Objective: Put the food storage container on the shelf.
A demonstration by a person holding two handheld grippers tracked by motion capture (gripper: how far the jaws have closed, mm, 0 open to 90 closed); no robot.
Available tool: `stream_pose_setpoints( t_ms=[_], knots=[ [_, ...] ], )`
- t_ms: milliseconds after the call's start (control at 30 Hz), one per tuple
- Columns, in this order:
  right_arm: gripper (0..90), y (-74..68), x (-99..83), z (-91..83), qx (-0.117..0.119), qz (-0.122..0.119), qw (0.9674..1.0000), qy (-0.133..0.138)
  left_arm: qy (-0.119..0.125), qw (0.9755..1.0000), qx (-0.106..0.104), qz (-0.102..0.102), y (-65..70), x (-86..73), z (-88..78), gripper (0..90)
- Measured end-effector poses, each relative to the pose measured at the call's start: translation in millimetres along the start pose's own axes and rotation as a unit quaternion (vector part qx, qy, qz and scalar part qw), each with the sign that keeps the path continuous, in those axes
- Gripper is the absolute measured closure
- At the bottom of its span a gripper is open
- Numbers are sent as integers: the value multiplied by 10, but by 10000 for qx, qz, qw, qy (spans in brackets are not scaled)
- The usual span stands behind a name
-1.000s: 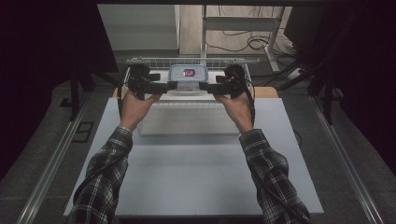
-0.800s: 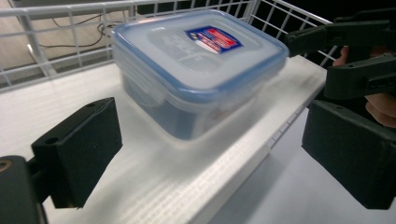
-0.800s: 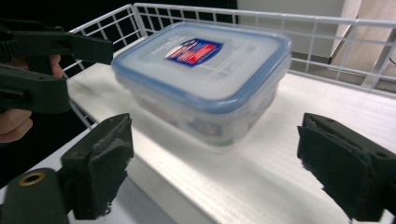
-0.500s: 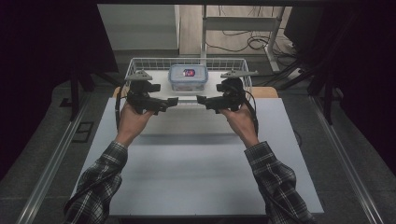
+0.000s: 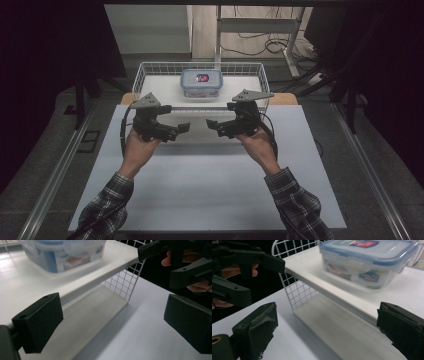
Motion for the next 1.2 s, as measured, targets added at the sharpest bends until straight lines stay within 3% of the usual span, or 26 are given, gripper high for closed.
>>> stream_pose_setpoints(
  t_ms=[267,567,900,1200],
  knots=[
    [23,-120,-182,-15,135,-78,9999,-72,-30,10000,13,36,66,-257,-67,30],
    [0,-147,-456,-60,83,-82,9999,-124,-94,9999,-51,17,138,-548,-68,34],
    [0,-121,-712,-246,-20,0,9997,-233,-270,9996,-38,3,222,-793,-137,31],
    [0,-147,-881,-433,-68,-36,9995,-304,-287,9995,125,-63,284,-968,-289,29]
  ],
)
Point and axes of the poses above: each handheld gripper's, and its own axes: z roughly forward along the jaws, x roughly out of its top, y roughly to its right, the point moved 5 cm from there along z, roughly forward along the jaws, and after that the axes turned 10 degrees about y, right-handed, at the moved point
